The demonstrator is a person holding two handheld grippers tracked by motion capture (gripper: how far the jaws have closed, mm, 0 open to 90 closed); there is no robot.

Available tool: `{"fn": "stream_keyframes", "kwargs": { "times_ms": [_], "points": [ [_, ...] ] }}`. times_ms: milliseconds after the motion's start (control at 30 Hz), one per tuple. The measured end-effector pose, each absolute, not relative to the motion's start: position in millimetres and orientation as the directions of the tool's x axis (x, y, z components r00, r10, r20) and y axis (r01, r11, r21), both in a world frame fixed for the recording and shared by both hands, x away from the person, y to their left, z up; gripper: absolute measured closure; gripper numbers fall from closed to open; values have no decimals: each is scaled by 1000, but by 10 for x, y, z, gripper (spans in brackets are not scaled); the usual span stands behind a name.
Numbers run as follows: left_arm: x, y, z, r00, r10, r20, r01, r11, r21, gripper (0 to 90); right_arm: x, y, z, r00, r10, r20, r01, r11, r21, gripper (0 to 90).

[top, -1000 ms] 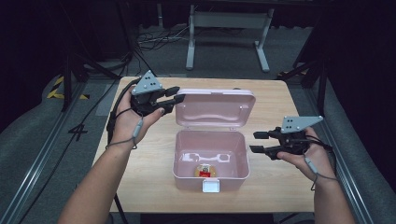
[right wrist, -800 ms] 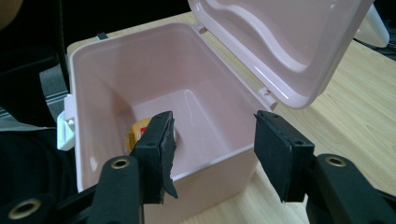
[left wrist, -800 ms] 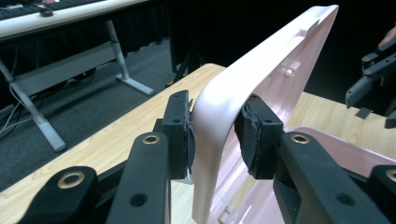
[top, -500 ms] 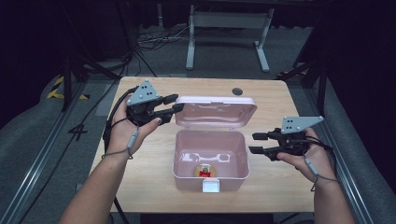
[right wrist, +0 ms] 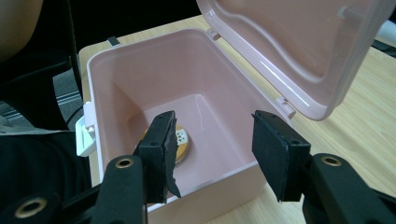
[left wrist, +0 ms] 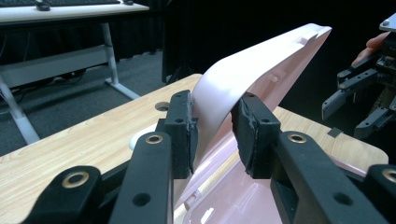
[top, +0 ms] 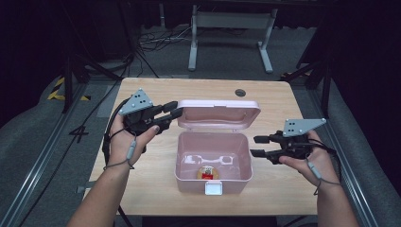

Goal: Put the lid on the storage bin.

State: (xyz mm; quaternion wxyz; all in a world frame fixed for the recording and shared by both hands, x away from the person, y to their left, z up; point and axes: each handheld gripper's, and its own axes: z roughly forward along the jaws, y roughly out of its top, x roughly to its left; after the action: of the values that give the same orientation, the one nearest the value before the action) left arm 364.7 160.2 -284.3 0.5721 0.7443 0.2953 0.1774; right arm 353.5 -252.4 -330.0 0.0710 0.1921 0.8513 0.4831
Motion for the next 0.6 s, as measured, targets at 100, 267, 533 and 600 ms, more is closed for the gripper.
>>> {"fn": "stream_keyframes", "kwargs": {
  "times_ms": [100,267,533,600],
  "points": [
    [3596,1590,-2843,766,640,-64,231,-181,956,684,3525,-2514,-3294,-917,393,64,257,461,849,505],
    [3523,1605,-2869,770,635,-58,230,-191,954,673,3509,-2509,-3275,-919,388,74,257,447,857,511],
    [3423,1612,-2914,785,618,-43,225,-219,949,659,3480,-2502,-3234,-915,385,123,283,392,876,591],
    [3389,1609,-2922,785,619,-30,220,-232,947,656,3477,-2504,-3225,-912,388,136,291,375,880,614]
  ]
}}
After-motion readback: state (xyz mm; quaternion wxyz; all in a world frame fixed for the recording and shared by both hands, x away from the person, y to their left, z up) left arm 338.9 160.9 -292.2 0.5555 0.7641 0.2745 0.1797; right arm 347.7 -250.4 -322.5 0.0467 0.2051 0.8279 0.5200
